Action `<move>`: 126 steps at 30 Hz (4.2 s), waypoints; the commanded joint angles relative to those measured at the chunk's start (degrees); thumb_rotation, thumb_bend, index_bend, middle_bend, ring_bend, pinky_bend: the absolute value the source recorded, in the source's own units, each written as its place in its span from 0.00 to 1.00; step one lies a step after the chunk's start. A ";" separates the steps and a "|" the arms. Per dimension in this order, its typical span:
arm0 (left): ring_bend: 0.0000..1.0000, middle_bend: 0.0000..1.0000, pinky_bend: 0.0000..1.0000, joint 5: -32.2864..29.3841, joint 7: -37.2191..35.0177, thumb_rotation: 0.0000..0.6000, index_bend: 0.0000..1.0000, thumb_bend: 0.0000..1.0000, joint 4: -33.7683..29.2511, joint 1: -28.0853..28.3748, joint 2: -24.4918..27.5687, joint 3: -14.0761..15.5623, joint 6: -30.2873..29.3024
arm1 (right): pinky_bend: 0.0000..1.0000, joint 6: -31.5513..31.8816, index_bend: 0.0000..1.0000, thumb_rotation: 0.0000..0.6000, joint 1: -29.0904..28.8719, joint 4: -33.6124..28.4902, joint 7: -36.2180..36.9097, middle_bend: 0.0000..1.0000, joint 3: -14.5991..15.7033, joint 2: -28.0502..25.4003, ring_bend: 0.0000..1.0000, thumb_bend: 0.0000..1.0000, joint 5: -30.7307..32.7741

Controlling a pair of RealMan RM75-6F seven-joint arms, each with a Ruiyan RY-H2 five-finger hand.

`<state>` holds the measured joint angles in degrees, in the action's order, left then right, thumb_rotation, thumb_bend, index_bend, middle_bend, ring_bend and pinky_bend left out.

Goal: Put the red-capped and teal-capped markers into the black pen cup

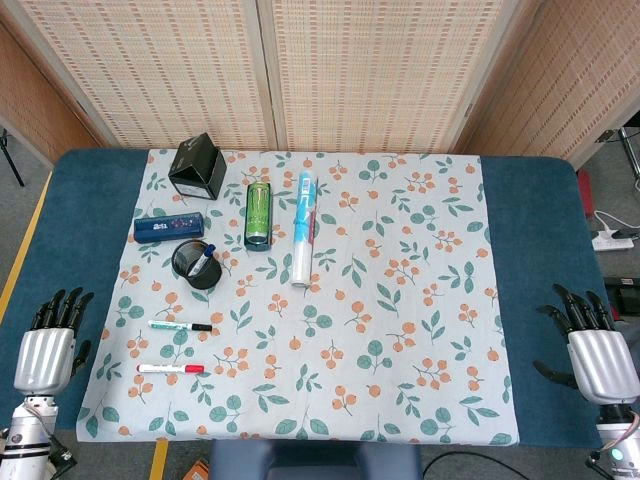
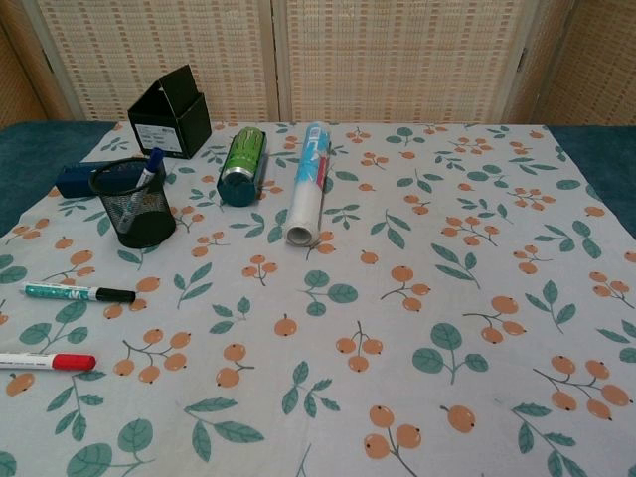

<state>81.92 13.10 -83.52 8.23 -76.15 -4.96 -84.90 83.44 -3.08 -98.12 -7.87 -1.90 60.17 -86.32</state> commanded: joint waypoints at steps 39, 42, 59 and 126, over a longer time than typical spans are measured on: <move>0.12 0.32 0.16 -0.25 30.94 1.00 0.29 0.34 -5.48 -1.59 -22.17 7.27 5.23 | 0.02 1.62 0.27 1.00 0.73 0.13 2.82 0.04 0.09 -0.97 0.10 0.00 -0.98; 0.13 0.34 0.17 -1.03 31.26 1.00 0.31 0.34 -4.27 -1.06 -23.05 6.31 5.74 | 0.02 1.71 0.27 1.00 0.78 0.22 3.10 0.04 0.01 -1.06 0.10 0.00 -0.88; 0.22 0.53 0.19 -3.23 32.99 1.00 0.41 0.34 1.24 -0.27 -25.75 4.79 5.12 | 0.02 1.91 0.29 1.00 0.89 0.53 3.40 0.04 -0.19 -1.10 0.10 0.00 -0.60; 0.11 0.17 0.14 -23.70 -14.81 1.00 0.13 0.34 -1.68 29.96 -2.37 -16.95 34.02 | 0.01 2.15 0.29 1.00 0.92 1.15 3.99 0.04 -0.68 -0.75 0.10 0.00 -0.29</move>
<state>57.39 -3.02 -84.11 38.26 -79.39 -22.58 -49.86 85.59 -2.16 -96.97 -3.89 -2.58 59.43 -86.62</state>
